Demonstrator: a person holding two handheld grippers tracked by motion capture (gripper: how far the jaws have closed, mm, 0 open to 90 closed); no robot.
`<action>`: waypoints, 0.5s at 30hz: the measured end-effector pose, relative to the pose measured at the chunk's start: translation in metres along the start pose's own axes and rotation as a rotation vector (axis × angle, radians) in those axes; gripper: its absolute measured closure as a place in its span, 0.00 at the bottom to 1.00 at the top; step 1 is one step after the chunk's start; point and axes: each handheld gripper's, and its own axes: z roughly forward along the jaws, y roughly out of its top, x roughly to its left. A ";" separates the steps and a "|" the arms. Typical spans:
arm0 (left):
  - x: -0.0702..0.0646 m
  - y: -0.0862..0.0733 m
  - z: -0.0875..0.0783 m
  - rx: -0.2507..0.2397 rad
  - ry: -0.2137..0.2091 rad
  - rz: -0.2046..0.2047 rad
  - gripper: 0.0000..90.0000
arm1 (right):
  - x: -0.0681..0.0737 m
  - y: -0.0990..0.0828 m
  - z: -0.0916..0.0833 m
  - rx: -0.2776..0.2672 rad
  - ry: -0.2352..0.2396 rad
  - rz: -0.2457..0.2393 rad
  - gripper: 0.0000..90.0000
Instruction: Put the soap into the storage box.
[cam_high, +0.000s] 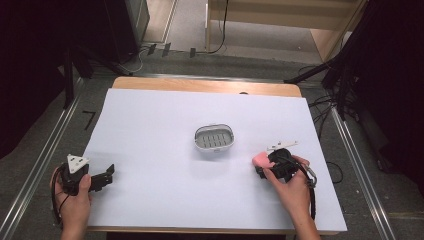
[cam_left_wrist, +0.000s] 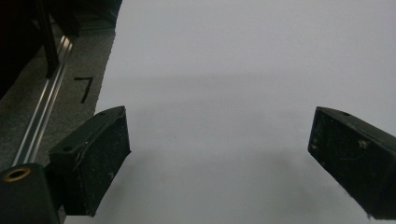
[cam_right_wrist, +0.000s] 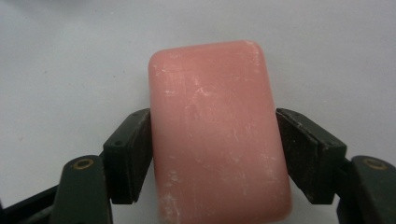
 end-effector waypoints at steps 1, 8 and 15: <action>0.000 0.000 0.000 -0.001 -0.001 0.000 0.06 | 0.000 0.000 0.000 0.000 -0.003 -0.001 0.37; 0.000 0.000 0.000 0.002 0.002 -0.001 0.06 | 0.002 -0.002 0.000 -0.007 -0.002 -0.039 0.36; 0.000 0.000 0.000 0.006 -0.003 0.000 0.06 | 0.003 0.003 -0.001 0.014 -0.006 -0.035 0.43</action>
